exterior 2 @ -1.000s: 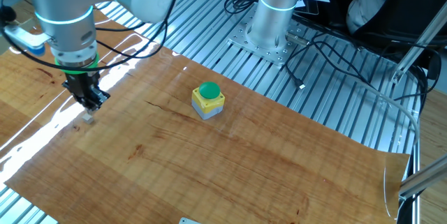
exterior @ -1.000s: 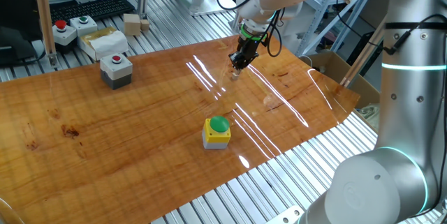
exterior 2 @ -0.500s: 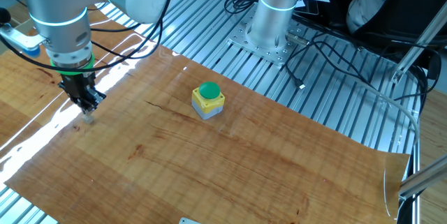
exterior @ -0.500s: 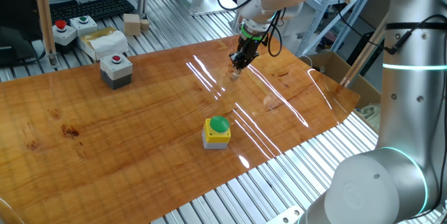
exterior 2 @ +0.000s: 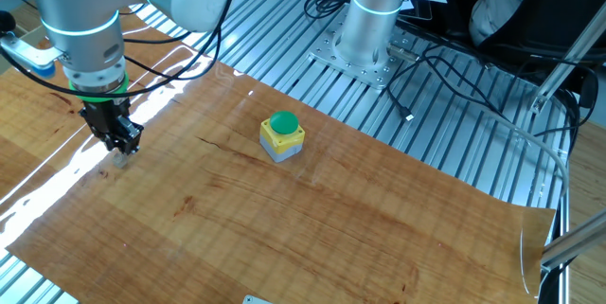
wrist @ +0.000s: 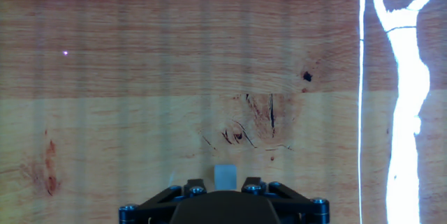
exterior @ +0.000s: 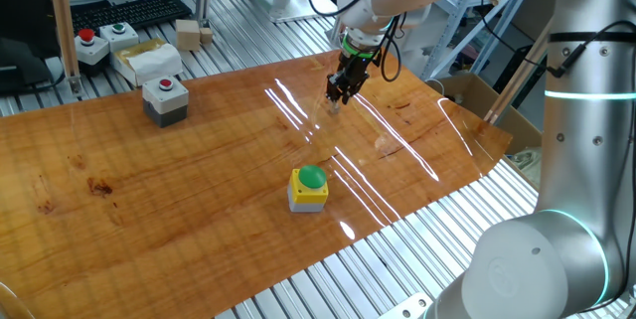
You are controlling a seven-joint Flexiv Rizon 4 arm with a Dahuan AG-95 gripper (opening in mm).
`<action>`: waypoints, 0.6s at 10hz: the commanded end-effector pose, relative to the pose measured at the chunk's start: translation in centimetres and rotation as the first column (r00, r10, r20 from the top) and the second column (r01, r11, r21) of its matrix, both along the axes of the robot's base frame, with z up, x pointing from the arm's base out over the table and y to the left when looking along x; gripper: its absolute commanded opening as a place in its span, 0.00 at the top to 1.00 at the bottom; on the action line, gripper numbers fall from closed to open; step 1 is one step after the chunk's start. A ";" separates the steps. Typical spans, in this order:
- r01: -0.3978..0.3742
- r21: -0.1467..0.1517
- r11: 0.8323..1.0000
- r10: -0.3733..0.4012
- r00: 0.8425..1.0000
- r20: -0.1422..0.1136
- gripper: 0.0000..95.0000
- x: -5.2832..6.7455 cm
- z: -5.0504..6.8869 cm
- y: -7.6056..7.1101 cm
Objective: Hold a small block with the gripper and sweep it from left to right on the table
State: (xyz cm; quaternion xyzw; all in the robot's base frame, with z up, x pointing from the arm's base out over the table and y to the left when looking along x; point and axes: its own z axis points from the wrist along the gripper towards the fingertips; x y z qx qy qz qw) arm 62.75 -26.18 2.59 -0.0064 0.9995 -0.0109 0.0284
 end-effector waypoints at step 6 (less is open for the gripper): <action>-0.004 0.002 1.000 0.004 1.000 -0.002 0.60 0.2 -0.6 0.0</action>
